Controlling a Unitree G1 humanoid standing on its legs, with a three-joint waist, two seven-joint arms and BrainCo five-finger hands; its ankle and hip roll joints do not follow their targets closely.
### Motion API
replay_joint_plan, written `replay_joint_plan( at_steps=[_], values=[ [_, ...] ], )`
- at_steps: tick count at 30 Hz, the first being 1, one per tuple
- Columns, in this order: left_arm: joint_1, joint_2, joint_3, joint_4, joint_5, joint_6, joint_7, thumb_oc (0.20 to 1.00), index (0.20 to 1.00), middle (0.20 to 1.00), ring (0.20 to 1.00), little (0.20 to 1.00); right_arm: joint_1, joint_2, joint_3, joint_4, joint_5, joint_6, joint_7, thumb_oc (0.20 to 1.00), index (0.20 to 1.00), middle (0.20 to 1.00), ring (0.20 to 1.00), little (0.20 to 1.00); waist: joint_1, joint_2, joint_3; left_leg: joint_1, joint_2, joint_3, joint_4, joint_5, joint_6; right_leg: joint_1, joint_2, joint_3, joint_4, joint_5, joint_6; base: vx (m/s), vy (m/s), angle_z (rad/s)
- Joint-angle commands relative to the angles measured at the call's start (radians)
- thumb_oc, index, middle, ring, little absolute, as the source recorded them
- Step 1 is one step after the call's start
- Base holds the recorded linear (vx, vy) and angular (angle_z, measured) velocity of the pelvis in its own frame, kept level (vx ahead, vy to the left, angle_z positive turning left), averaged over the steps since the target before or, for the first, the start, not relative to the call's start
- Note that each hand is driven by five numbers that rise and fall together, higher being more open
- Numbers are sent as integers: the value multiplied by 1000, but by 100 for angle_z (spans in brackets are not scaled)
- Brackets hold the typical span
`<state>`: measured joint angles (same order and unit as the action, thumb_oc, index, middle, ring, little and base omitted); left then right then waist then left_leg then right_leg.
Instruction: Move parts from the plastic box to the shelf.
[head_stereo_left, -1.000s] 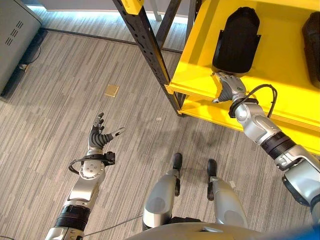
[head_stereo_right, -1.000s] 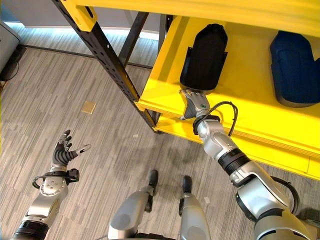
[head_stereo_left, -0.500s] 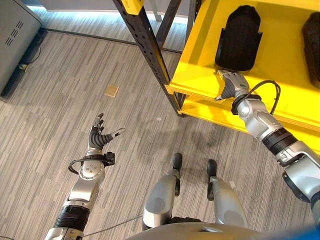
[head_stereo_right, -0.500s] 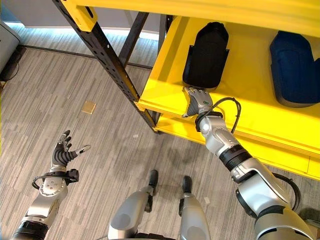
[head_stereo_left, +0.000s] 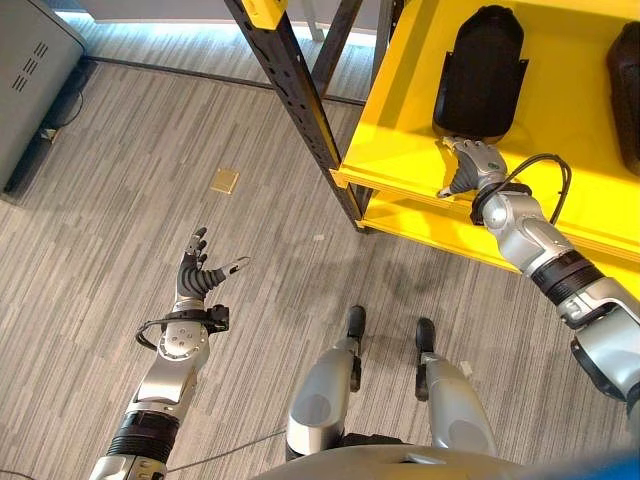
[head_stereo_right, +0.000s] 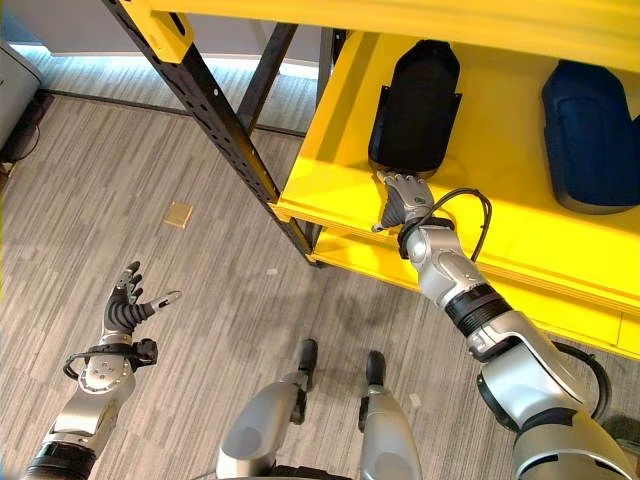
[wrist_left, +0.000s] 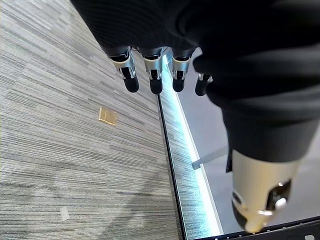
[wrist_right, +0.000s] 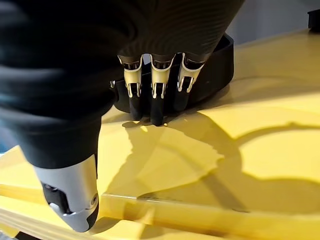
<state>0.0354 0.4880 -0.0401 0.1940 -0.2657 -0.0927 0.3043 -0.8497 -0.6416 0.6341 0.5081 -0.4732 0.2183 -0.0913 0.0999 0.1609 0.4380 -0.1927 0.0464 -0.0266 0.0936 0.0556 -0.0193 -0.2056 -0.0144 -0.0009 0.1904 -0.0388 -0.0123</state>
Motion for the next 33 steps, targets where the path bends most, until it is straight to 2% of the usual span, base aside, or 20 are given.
replay_joint_plan(
  at_steps=[1, 2, 5, 6, 7, 10, 12, 15, 17, 20, 21, 23, 24, 28, 31, 33],
  values=[
    [71, 69, -14, 0, -22, -61, -14, 1000, 1000, 1000, 1000, 1000, -11, 8, -3, -77, 73, -94, 64, 1000, 1000, 1000, 1000, 1000, 5, -63, -40, -77, 101, -35, 23, 3, -59, 105, -159, 6, 42, -114, 113, -17, -7, -5],
    [75, 62, -11, 1, -29, -62, -10, 1000, 1000, 1000, 1000, 1000, 6, 18, 1, -129, 102, -108, 115, 1000, 1000, 1000, 1000, 1000, 1, -65, -40, -74, 102, -32, 23, 1, -59, 105, -159, 9, 43, -115, 112, -20, -13, -6],
    [74, 55, -2, -2, -29, -52, -7, 1000, 1000, 1000, 1000, 1000, 43, 38, 15, -248, 148, -104, 175, 1000, 1000, 1000, 1000, 1000, -10, -75, -41, -66, 108, -24, 20, -1, -59, 107, -158, 12, 39, -114, 115, -11, -31, -3],
    [73, 47, 6, -12, -18, -35, -8, 1000, 1000, 1000, 1000, 1000, 91, 26, 21, -365, 242, -71, 217, 1000, 1000, 1000, 1000, 1000, -19, -85, -44, -58, 114, -16, 16, -5, -58, 106, -155, 15, 40, -114, 118, -20, -68, -1],
    [73, 44, 7, -19, -6, -31, -2, 1000, 1000, 1000, 1000, 1000, 134, 14, 17, -448, 267, -66, 236, 1000, 1000, 1000, 1000, 1000, -28, -92, -46, -56, 119, -11, 17, -7, -60, 104, -153, 18, 39, -114, 120, -48, -92, -2],
    [68, 36, 9, -31, 6, -18, 15, 1000, 1000, 1000, 1000, 1000, 228, -12, 8, -614, 405, -39, 241, 1000, 1000, 1000, 1000, 1000, -48, -110, -46, -49, 134, 10, 14, -8, -62, 103, -147, 20, 31, -112, 125, -65, -55, -13],
    [67, 31, 7, -37, 18, -19, 26, 1000, 1000, 1000, 1000, 1000, 297, -27, -25, -708, 470, -64, 216, 1000, 1000, 1000, 1000, 1000, -66, -120, -46, -42, 142, 27, 13, -11, -62, 106, -142, 22, 25, -111, 128, -58, -25, -11],
    [71, 24, 10, -43, 33, -17, 36, 1000, 1000, 1000, 1000, 1000, 367, -43, -81, -780, 429, -142, 163, 1000, 1000, 1000, 1000, 1000, -87, -129, -52, -38, 147, 42, 10, -13, -62, 105, -135, 30, 15, -107, 131, -36, 4, -21],
    [71, 15, 12, -42, 32, -16, 45, 1000, 1000, 1000, 1000, 1000, 420, -66, -129, -833, 335, -216, 85, 1000, 1000, 1000, 1000, 1000, -103, -133, -54, -34, 151, 52, 8, -14, -63, 101, -131, 34, 9, -103, 133, -40, 43, -15],
    [79, -2, 20, -48, 39, -16, 48, 1000, 1000, 1000, 1000, 1000, 505, -93, -225, -893, 218, -284, -61, 1000, 1000, 1000, 1000, 1000, -133, -136, -61, -26, 158, 70, 1, -17, -63, 97, -127, 43, -3, -94, 137, -53, 63, -23],
    [91, -15, 22, -56, 50, -19, 47, 1000, 1000, 1000, 1000, 1000, 606, -114, -338, -939, 201, -344, -159, 1000, 1000, 1000, 1000, 1000, -163, -138, -70, -17, 167, 87, -7, -19, -65, 90, -122, 51, -12, -87, 139, -82, 92, -29],
    [101, -17, 20, -63, 43, -26, 48, 1000, 1000, 1000, 1000, 1000, 674, -120, -415, -961, 185, -380, -211, 1000, 1000, 1000, 1000, 1000, -186, -137, -72, -10, 174, 100, -9, -23, -68, 83, -120, 55, -14, -84, 140, -115, 102, -36],
    [113, 1, -4, -88, 67, -46, -12, 1000, 1000, 1000, 1000, 1000, 757, -138, -539, -1004, 147, -382, -291, 1000, 1000, 1000, 1000, 1000, -225, -132, -72, 8, 191, 122, -21, -24, -75, 71, -115, 53, -15, -81, 135, -124, 90, -38],
    [126, 19, -43, -99, 77, -63, -60, 1000, 1000, 1000, 1000, 1000, 776, -178, -596, -1008, 137, -365, -303, 1000, 1000, 1000, 1000, 1000, -237, -128, -71, 21, 205, 129, -35, -17, -83, 67, -115, 40, -16, -79, 131, -75, 24, -33],
    [134, 45, -109, -95, 75, -94, -78, 1000, 1000, 1000, 1000, 1000, 751, -245, -636, -1000, 155, -296, -324, 1000, 1000, 1000, 1000, 1000, -248, -123, -73, 39, 226, 143, -48, -7, -95, 62, -114, 15, -12, -83, 124, -84, -4, -8],
    [131, 49, -123, -92, 70, -99, -80, 1000, 1000, 1000, 1000, 1000, 737, -262, -641, -988, 186, -282, -334, 1000, 1000, 1000, 1000, 1000, -250, -121, -73, 46, 233, 149, -51, -4, -99, 59, -115, 9, -9, -83, 123, -41, 0, 0]
  ],
)
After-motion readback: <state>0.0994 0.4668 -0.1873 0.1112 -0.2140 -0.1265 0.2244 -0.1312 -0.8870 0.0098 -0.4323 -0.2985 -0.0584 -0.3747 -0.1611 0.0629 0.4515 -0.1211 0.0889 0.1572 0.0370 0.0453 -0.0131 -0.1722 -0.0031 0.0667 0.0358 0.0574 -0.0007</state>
